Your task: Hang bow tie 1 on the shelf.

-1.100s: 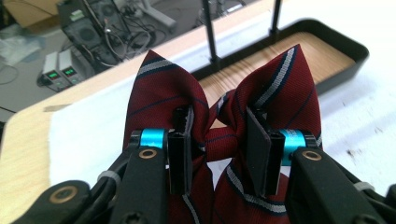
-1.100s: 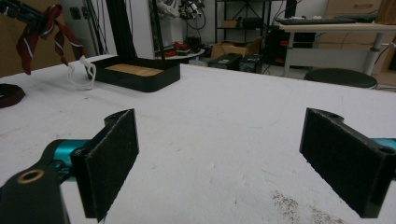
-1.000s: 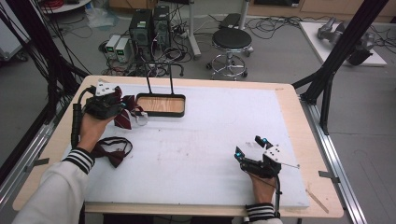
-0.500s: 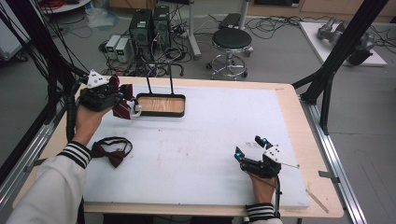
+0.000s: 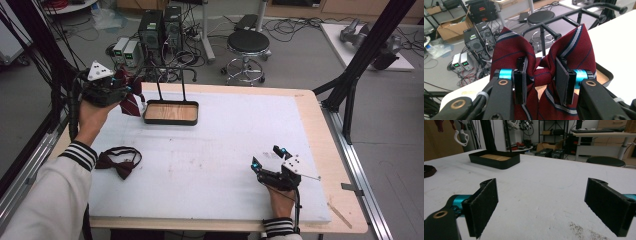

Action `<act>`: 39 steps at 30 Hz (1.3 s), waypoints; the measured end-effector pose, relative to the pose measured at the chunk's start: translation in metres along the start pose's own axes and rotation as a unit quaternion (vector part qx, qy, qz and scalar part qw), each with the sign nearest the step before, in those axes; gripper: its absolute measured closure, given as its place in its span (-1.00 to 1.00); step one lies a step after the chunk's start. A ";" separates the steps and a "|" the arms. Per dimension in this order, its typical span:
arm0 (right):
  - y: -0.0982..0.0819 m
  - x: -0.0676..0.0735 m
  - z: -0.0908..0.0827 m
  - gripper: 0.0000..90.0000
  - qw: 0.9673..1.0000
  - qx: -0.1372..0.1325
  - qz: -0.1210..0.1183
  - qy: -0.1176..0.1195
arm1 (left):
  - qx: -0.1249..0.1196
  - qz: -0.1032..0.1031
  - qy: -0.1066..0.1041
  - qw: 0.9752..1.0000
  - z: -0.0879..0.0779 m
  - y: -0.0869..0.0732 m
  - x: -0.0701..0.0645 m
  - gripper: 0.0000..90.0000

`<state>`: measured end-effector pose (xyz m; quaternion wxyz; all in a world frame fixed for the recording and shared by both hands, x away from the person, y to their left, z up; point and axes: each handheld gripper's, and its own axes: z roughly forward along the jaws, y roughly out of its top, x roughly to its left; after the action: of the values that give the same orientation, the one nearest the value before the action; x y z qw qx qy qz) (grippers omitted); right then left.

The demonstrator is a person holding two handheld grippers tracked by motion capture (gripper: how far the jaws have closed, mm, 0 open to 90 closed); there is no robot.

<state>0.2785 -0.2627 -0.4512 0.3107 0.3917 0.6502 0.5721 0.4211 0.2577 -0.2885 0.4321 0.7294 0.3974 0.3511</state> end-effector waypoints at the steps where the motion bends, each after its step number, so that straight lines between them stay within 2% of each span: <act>1: 0.000 0.000 0.000 -0.76 1.000 0.000 0.000 -0.001 | 0.000 -0.002 0.000 1.000 0.000 0.001 0.001 0.44; 9: 0.000 0.000 0.000 -0.76 1.000 0.000 0.002 -0.001 | -0.005 -0.006 0.004 1.000 0.004 0.014 0.008 0.44; 19: 0.000 0.000 0.000 -0.76 1.000 0.000 0.003 -0.001 | -0.004 0.003 0.012 1.000 0.012 0.029 0.016 0.44; 26: 0.000 0.000 0.000 -0.76 1.000 0.002 0.003 -0.001 | -0.013 -0.004 0.010 1.000 0.014 0.036 0.024 0.44; 34: 0.000 0.000 0.001 -0.76 1.000 0.004 0.003 -0.001 | -0.017 -0.006 0.007 1.000 0.022 0.041 0.025 0.43; 39: 0.000 0.000 0.001 -0.76 1.000 0.004 0.003 -0.002 | -0.016 0.001 0.012 1.000 0.026 0.047 0.026 0.44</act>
<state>0.2791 -0.2622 -0.4511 0.3089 0.3957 0.6506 0.5699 0.4674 0.2568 -0.2511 0.4385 0.7185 0.3959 0.3671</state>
